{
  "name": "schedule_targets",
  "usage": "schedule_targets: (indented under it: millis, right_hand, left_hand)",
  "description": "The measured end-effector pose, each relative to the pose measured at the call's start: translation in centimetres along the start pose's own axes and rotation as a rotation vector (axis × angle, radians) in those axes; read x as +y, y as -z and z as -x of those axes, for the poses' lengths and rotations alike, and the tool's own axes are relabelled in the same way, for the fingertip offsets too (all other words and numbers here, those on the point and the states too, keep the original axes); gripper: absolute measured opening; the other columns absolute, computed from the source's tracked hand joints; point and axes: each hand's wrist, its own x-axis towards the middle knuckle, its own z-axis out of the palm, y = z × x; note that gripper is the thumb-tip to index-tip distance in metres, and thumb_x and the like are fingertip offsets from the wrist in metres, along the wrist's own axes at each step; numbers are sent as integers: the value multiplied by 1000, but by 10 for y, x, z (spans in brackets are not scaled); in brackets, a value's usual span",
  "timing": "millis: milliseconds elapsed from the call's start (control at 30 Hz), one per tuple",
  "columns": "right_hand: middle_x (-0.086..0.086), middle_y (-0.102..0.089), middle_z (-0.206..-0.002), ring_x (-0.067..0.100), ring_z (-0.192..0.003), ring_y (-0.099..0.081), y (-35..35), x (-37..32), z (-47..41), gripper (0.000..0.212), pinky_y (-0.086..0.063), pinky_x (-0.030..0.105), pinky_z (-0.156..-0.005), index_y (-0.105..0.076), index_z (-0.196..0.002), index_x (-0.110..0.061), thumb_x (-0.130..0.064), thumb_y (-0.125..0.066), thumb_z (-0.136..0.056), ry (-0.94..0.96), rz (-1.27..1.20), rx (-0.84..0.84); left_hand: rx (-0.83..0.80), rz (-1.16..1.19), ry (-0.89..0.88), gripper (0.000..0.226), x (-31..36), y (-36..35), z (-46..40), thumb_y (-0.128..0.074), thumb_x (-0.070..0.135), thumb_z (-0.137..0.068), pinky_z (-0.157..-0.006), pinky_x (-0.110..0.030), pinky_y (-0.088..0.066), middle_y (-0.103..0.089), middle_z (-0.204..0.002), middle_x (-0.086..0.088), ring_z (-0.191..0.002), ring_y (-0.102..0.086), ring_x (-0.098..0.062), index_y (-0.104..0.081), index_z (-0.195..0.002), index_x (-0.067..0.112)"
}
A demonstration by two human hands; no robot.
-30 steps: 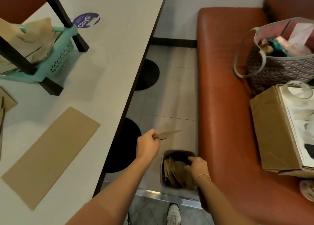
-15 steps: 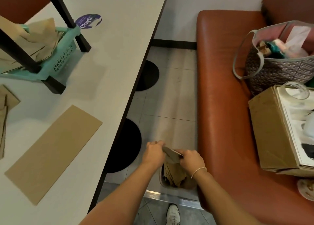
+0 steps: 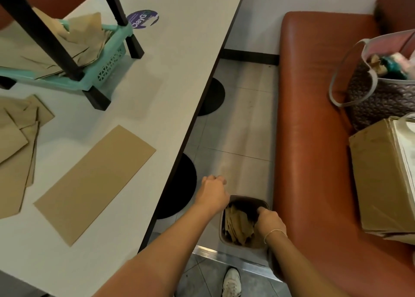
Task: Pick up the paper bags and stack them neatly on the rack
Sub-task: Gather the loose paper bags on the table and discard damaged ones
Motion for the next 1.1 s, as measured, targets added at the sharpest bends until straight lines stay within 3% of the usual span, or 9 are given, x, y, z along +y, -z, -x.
schedule_targets:
  millis: [133,333,533,700,900,1100]
  right_hand:
    - [10,-55,-128,26,-116,-55,22,-12,12,40,-47,33,-95,-51,-131,-19,-8,-41,-94,47,-52,1]
    - [9,-59,-121,24,-109,-58,65,-56,38,34,-49,31,-91,-58,-123,-17,-14,-46,-92,146,-127,109]
    - [8,-64,-117,25,-108,-59,113,-122,82,35,-46,30,-91,-60,-123,-17,-13,-46,-90,284,-334,474]
    - [7,-62,-118,23,-107,-57,125,-192,119,35,-44,29,-89,-57,-124,-14,-12,-47,-91,423,-430,609]
    - [5,-45,-137,25,-131,-34,101,-265,142,50,-36,36,-103,-39,-139,-18,-35,-50,-93,450,-120,435]
    - [6,-45,-131,27,-124,-37,83,-299,136,58,-39,38,-102,-42,-133,-18,-51,-53,-86,335,130,376]
  left_hand:
    - [42,56,-53,38,9,15,8,-49,22,-96,-100,-30,-37,-43,-137,-6,-129,-35,-20,-47,-133,16]
    - [197,194,-187,30,21,60,32,-53,23,-94,-93,-27,-43,-52,-128,-1,-115,-51,-16,-55,-123,18]
    - [409,284,-272,29,4,125,66,-53,19,-93,-93,-25,-45,-60,-120,0,-108,-57,-14,-57,-121,16]
    - [539,277,-95,32,-56,175,89,-50,18,-92,-94,-27,-41,-57,-125,-2,-114,-53,-19,-55,-123,16]
    - [551,166,218,44,-163,223,111,-50,14,-88,-96,-32,-38,-46,-132,-11,-122,-41,-27,-44,-132,12]
    - [551,69,410,36,-271,249,122,-49,12,-87,-96,-33,-36,-45,-129,-12,-121,-38,-28,-45,-123,9]
